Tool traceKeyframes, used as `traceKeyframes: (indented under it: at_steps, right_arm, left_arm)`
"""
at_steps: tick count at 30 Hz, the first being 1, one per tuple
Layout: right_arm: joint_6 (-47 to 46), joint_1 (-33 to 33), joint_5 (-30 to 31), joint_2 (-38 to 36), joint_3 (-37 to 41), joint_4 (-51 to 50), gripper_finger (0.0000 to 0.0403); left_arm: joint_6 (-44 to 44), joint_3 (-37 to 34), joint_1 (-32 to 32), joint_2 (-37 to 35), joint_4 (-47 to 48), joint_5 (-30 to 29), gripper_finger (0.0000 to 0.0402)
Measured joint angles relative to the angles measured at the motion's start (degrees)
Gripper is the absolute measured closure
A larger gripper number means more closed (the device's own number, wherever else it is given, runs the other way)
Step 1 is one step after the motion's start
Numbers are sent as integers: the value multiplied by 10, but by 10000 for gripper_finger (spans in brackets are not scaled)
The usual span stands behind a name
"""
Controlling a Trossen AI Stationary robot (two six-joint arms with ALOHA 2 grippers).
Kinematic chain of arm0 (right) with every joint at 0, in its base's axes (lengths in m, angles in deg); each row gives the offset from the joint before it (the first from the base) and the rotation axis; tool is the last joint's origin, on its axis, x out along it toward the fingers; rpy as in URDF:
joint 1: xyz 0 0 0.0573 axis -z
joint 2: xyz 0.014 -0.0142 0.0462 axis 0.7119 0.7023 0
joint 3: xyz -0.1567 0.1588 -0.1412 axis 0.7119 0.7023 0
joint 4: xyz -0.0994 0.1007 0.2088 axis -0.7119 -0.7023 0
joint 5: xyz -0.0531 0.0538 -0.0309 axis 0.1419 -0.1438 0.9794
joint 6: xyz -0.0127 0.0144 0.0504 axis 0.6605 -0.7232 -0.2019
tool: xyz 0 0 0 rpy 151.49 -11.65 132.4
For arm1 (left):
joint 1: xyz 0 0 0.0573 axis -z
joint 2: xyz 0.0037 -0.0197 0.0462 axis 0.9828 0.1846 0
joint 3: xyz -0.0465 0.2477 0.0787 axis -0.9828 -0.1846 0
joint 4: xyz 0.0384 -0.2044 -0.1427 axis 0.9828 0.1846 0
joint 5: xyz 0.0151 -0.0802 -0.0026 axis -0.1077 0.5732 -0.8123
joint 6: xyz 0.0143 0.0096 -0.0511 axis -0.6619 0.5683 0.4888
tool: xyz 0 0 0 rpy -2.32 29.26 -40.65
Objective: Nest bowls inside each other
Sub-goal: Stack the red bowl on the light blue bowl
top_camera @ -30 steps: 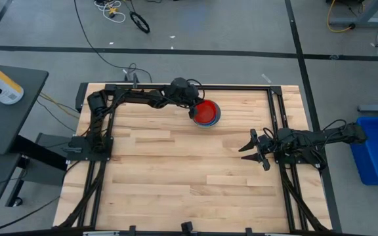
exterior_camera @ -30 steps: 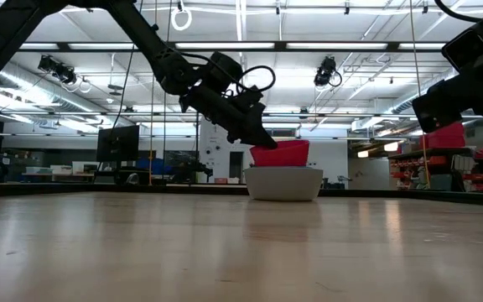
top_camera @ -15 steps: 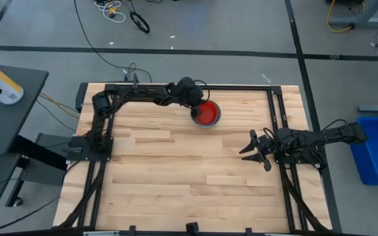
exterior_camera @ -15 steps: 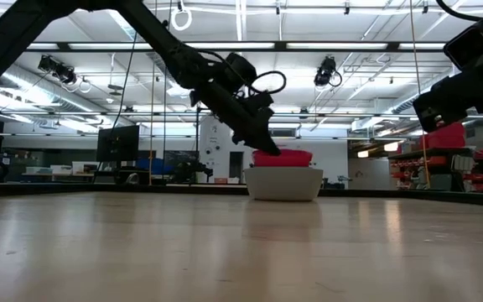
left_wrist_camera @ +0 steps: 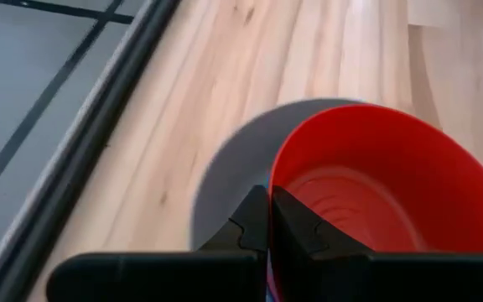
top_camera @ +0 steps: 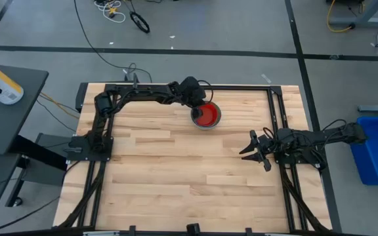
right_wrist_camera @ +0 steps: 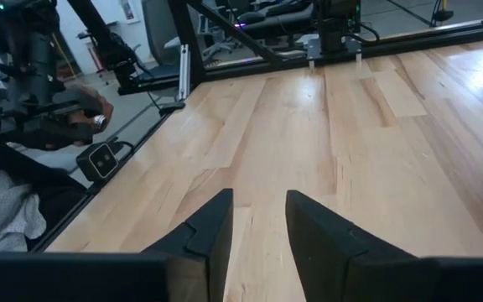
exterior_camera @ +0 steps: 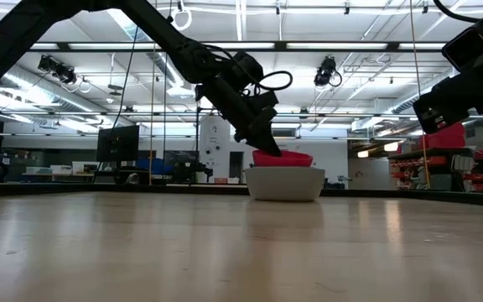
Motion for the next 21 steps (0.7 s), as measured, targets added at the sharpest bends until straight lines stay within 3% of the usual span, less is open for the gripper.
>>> traceKeyframes:
  at_steps: [16, 21]
  right_arm:
    - [0, 0, 0, 0, 0, 0, 300]
    - [-7, 0, 0, 0, 0, 0, 298]
  left_arm:
    - [3, 0, 1, 0, 6, 2, 394]
    - [3, 0, 4, 0, -5, 2, 343]
